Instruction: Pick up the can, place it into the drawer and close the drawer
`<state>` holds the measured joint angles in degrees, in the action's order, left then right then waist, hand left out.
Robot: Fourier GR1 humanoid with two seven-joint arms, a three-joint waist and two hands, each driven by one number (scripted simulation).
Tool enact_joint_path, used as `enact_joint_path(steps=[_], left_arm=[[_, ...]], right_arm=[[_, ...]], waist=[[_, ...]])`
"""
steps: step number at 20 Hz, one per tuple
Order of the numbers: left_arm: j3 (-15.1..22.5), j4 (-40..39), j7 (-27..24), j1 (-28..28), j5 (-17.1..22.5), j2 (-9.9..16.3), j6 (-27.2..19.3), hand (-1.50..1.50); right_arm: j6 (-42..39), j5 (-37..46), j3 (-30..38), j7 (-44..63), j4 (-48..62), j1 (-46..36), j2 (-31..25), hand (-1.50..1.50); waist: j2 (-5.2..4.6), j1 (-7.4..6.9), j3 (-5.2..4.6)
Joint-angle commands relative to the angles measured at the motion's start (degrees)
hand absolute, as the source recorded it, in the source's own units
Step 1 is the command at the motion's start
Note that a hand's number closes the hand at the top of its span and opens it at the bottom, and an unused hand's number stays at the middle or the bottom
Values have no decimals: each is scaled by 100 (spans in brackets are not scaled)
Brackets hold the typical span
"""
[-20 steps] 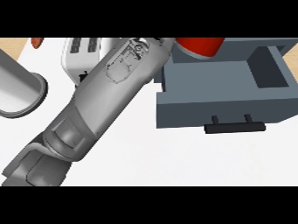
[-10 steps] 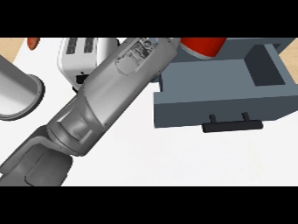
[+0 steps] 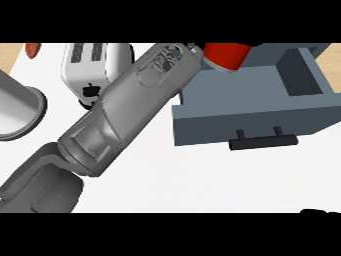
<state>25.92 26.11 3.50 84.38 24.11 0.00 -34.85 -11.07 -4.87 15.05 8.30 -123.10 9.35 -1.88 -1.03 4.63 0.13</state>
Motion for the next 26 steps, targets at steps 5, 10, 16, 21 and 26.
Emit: enact_joint_path(steps=[5,10,16,21,26], left_arm=[[456,-454,-280,-13,211,0,-139,150],[726,-423,-769,-383,290,0,-199,150],[1001,-401,-561,-294,481,0,-780,-150],[1024,-529,-635,-296,632,0,-877,-150],[1063,-452,-671,-298,820,0,-1083,-150]], right_arm=[[-145,-161,118,-142,187,-105,-139,-150],[45,65,-106,171,-97,-122,-19,-150],[52,171,-222,-63,261,-390,21,-150],[73,103,-124,175,153,-518,-113,-150],[25,113,-155,215,-213,-336,-138,-150]], waist=[[-48,180,7],[-43,164,-3],[-84,315,7],[-88,266,1],[-62,309,-1]])
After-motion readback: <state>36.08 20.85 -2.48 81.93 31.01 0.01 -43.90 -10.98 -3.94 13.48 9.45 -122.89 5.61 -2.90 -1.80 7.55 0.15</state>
